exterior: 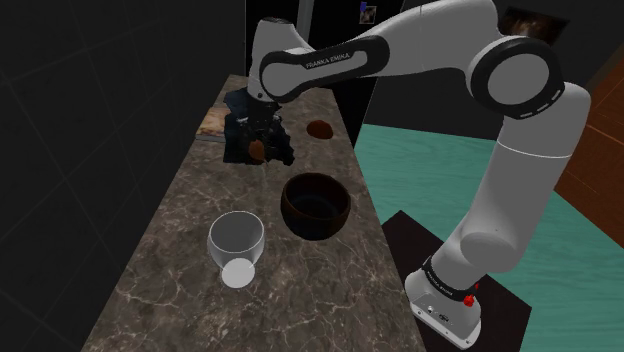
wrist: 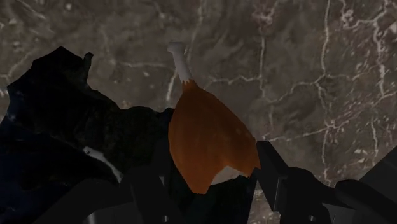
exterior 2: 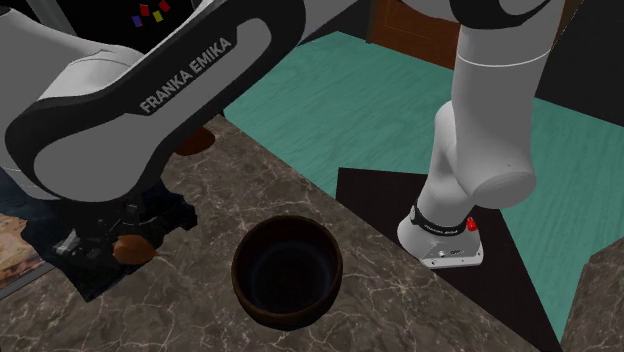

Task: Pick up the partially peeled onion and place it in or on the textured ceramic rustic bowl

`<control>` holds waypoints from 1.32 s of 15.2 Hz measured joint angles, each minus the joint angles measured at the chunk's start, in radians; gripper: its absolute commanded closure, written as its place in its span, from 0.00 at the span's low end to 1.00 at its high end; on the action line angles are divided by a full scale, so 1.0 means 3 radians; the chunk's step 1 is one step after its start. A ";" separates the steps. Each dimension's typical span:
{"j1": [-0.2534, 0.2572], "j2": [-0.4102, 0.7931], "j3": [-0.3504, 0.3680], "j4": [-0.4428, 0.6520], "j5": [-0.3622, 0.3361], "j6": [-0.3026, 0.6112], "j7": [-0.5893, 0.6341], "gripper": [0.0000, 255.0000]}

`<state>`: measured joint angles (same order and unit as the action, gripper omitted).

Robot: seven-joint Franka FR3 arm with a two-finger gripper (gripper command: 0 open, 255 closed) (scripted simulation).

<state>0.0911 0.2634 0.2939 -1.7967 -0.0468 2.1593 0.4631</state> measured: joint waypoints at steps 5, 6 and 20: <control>-0.0006 -0.0068 0.0008 0.0146 0.0025 -0.0212 -0.0012 1.00; -0.0002 -0.0072 0.0010 0.0184 0.0026 -0.0253 -0.0008 1.00; -0.0004 -0.0163 0.0021 0.0701 0.0059 -0.0857 -0.0024 1.00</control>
<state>0.0899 0.2144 0.3002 -1.5863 -0.0291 1.9022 0.4560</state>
